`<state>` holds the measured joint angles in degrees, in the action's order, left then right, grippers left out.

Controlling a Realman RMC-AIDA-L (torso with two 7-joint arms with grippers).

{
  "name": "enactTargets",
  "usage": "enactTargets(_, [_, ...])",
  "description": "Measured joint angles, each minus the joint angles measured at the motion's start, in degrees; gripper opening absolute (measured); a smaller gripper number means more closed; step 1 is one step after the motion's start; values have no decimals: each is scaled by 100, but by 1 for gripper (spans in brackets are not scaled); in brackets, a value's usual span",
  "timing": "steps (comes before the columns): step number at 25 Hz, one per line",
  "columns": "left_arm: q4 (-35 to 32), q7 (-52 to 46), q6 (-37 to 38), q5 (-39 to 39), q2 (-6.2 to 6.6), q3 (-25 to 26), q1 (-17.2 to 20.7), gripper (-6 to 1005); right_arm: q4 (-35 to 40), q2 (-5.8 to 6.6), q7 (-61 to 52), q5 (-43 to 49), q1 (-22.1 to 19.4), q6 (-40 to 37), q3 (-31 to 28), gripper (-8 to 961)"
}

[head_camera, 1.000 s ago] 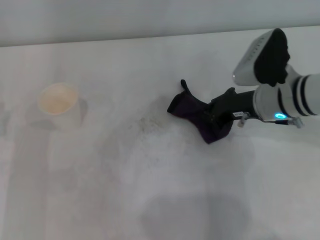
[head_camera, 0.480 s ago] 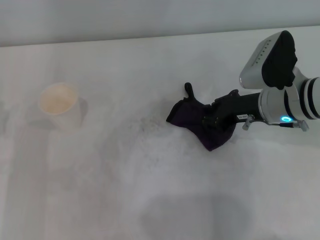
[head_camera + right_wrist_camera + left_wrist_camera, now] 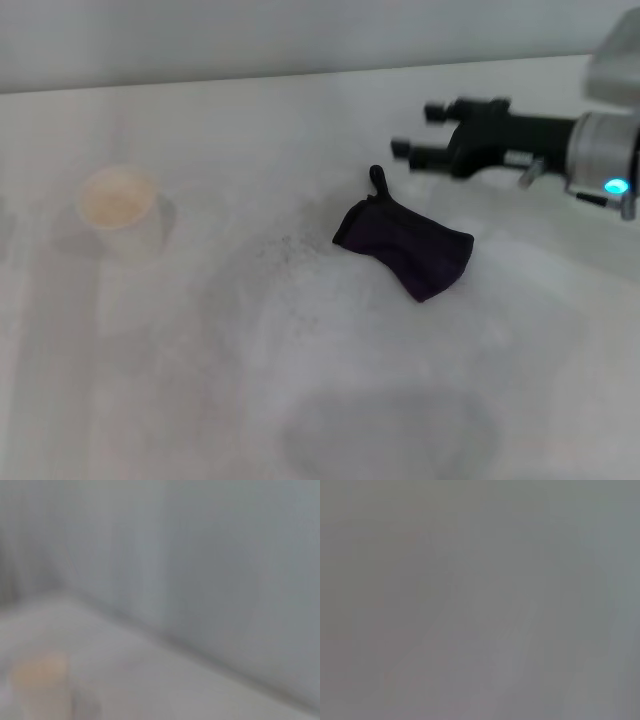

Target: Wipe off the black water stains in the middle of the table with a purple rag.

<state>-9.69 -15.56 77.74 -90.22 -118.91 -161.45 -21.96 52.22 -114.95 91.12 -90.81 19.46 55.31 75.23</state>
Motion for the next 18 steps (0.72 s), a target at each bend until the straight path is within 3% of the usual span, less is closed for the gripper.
enactTargets(6, [46,-1,1,-19,-2,179,-75,892,-1724,-2,2390,-2469,64,1728,-1284,766])
enactTargets(10, [42,-1,4,-20,-19,559,-86,892,-2979,-4,3903,-3764,57,2404,-1976,876])
enactTargets(14, [50,-1,-43,-21,-14,637,-130,892,-4044,-17,5360,-4499,119,2041,-2505,876])
enactTargets(18, [126,14,-76,-24,-12,748,-199,893,-4515,-39,6305,-4660,224,1082,-2931,876])
